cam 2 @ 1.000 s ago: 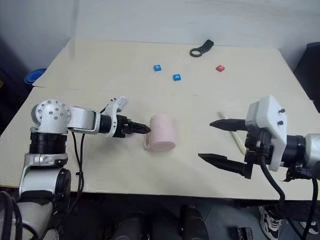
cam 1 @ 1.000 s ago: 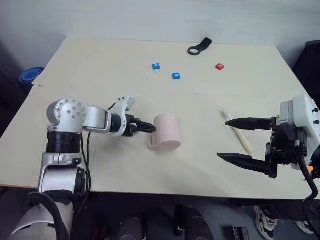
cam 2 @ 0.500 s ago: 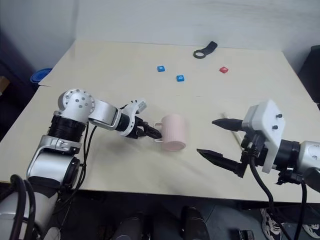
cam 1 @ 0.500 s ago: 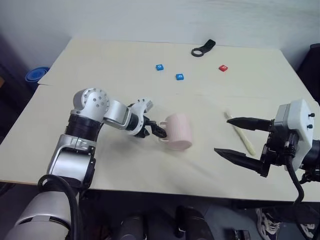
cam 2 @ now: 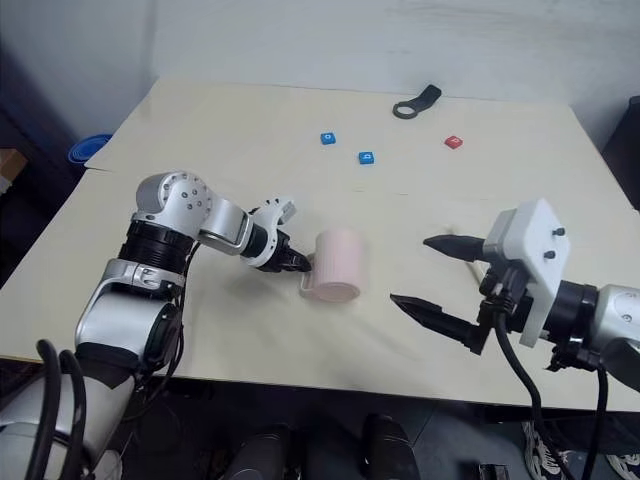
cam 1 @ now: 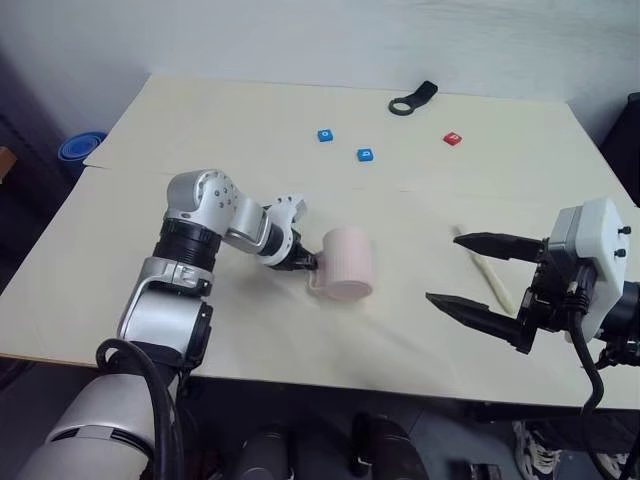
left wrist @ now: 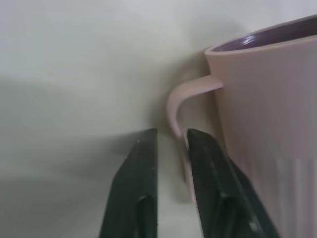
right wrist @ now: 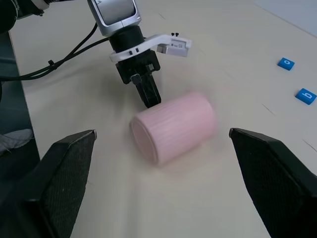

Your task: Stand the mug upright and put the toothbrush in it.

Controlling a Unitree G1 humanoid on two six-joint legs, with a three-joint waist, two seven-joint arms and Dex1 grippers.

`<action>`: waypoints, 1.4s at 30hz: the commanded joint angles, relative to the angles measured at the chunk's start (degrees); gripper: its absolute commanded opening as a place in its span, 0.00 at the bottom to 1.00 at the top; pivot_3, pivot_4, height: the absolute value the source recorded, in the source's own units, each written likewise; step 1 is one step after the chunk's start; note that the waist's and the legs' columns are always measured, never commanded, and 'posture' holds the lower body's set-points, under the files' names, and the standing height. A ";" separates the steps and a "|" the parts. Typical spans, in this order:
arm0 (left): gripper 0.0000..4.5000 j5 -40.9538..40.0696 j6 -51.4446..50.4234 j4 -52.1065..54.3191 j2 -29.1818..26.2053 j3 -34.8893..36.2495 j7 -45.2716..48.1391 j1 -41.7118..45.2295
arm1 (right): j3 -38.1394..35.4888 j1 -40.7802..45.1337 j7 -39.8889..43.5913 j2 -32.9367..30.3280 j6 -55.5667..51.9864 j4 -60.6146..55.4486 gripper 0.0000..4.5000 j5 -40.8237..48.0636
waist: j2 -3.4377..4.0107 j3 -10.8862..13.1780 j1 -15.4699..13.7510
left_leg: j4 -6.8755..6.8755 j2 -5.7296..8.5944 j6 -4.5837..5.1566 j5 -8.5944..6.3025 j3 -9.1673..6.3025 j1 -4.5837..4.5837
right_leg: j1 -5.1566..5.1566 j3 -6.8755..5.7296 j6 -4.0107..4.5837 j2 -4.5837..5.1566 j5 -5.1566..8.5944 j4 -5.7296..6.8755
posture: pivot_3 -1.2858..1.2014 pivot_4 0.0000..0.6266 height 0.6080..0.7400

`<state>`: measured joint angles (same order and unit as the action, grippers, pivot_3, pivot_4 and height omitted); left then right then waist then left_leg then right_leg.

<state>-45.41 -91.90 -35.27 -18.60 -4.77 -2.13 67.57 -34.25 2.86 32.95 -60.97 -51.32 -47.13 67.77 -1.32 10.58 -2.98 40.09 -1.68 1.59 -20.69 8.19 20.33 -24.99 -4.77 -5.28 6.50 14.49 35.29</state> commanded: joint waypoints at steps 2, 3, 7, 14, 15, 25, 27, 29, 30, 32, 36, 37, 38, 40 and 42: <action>0.00 2.77 -0.60 -0.31 0.17 0.89 0.39 -0.66 | -2.26 -0.12 -0.15 -1.14 1.21 -0.38 1.00 -0.42 | 0.00 0.00 0.29 | -0.01 -0.03 0.00 0.00 -0.01 0.01 | -0.01 -0.02 0.00 -0.01 0.00 -0.02 | 0.52 0.24 1.00; 0.00 2.89 -0.60 -0.22 -0.08 1.50 0.36 -0.69 | -2.28 -0.32 -0.06 -1.15 1.21 -0.29 1.00 -0.74 | 0.00 0.00 0.35 | -0.03 -0.04 -0.01 0.00 0.00 0.01 | -0.01 -0.02 0.00 -0.01 0.00 -0.04 | 0.52 0.24 1.00; 0.00 3.32 0.58 2.94 0.05 5.21 0.89 -1.80 | -2.33 -1.04 0.06 -1.07 1.21 0.08 1.00 -1.70 | 0.00 0.00 0.63 | -0.06 -0.07 -0.03 0.00 0.00 0.01 | -0.03 -0.03 0.00 -0.03 0.00 -0.04 | 0.52 0.24 1.00; 0.00 13.81 34.86 25.34 0.20 1.69 11.71 -12.93 | -2.70 -2.52 -2.03 -0.05 0.76 0.69 1.00 -2.95 | -0.01 0.01 1.42 | -0.09 -0.09 -0.08 0.02 0.04 0.23 | -0.30 0.00 0.00 0.00 0.00 -0.02 | 0.52 0.24 1.00; 0.00 16.78 41.40 27.81 0.71 0.28 12.41 -15.33 | -2.59 -2.68 -2.56 0.18 0.75 0.93 1.00 -3.24 | -0.01 0.01 1.42 | -0.12 -0.08 -0.08 0.01 0.05 0.24 | -0.31 0.00 0.00 0.00 0.00 -0.04 | 0.52 0.24 1.00; 0.00 33.88 78.59 25.16 6.98 -5.90 17.60 -28.57 | 0.83 -4.68 -8.39 4.16 0.89 3.06 1.00 -6.34 | -0.01 0.01 1.34 | -0.06 -0.04 0.12 -0.02 0.12 0.32 | -0.33 0.04 -0.09 0.00 -0.06 -0.18 | 0.52 0.24 1.00; 0.11 34.71 80.47 25.47 7.02 -5.45 18.60 -30.67 | 1.90 -4.97 -9.02 5.20 0.94 3.43 1.00 -7.21 | -0.01 0.01 1.46 | -0.07 -0.05 0.17 -0.05 0.11 0.32 | -0.32 0.02 -0.09 0.00 -0.06 -0.20 | 0.52 0.24 1.00; 0.23 34.66 80.58 26.94 6.15 -4.70 20.34 -32.10 | 2.43 -5.23 -8.83 5.65 1.06 3.58 1.00 -7.78 | -0.01 0.01 1.60 | -0.09 -0.08 0.21 -0.07 0.12 0.32 | -0.33 0.03 -0.09 -0.01 -0.06 -0.24 | 0.52 0.24 1.00; 0.29 34.71 80.41 27.66 5.78 -4.26 20.81 -32.61 | 2.48 -5.46 -8.56 5.80 1.16 3.61 1.00 -8.02 | -0.01 0.01 1.59 | -0.09 -0.07 0.22 -0.08 0.12 0.33 | -0.34 0.03 -0.09 -0.01 -0.06 -0.24 | 0.52 0.24 1.00; 0.44 34.16 78.88 29.95 4.11 -2.99 22.41 -34.23 | 2.82 -5.93 -8.03 6.06 1.41 4.06 1.00 -8.82 | -0.01 0.01 1.57 | -0.08 -0.08 0.22 -0.07 0.12 0.35 | -0.34 0.00 -0.10 -0.02 -0.06 -0.24 | 0.52 0.24 1.00; 0.70 32.30 74.23 35.70 -2.23 -0.23 27.76 -37.46 | 4.75 -5.55 -7.69 6.38 1.43 6.16 1.00 -10.72 | -0.01 0.00 1.68 | -0.08 -0.10 0.24 -0.08 0.11 0.34 | -0.34 0.01 -0.10 -0.02 -0.07 -0.23 | 0.52 0.24 1.00; 0.77 31.79 72.90 36.68 -3.52 0.64 28.67 -37.64 | 5.33 -5.29 -7.68 6.41 1.33 6.71 1.00 -11.26 | 0.00 0.00 1.66 | -0.08 -0.11 0.24 -0.08 0.11 0.34 | -0.34 0.01 -0.10 -0.02 -0.06 -0.23 | 0.52 0.24 1.00; 0.84 30.60 70.82 37.76 -5.58 1.96 30.37 -37.58 | 6.53 -4.50 -7.71 6.28 1.30 7.67 1.00 -12.27 | -0.01 0.00 1.66 | -0.08 -0.10 0.24 -0.08 0.11 0.34 | -0.34 0.01 -0.10 -0.01 -0.06 -0.22 | 0.52 0.24 1.00; 0.98 28.32 67.27 40.00 -10.19 3.80 34.91 -37.52 | 9.19 -2.46 -7.66 5.67 0.97 10.20 1.00 -14.40 | -0.01 0.01 1.69 | -0.05 -0.10 0.24 -0.08 0.11 0.35 | -0.35 0.00 -0.10 -0.02 -0.06 -0.22 | 0.52 0.24 1.00; 1.00 25.95 63.41 42.01 -14.84 5.13 39.46 -37.61 | 12.13 -0.05 -7.01 4.86 0.89 13.00 1.00 -17.00 | 0.00 0.00 1.76 | -0.05 -0.10 0.24 -0.08 0.11 0.35 | -0.36 0.01 -0.10 -0.02 -0.06 -0.22 | 0.52 0.24 1.00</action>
<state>-16.88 -26.21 2.88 -31.60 -1.47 33.74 29.26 -22.89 1.64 25.30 -55.03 -51.14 -35.32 52.89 -1.33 10.58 -1.22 40.02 -1.77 1.83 -20.77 8.31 20.68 -25.35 -4.76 -5.37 6.48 14.44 35.08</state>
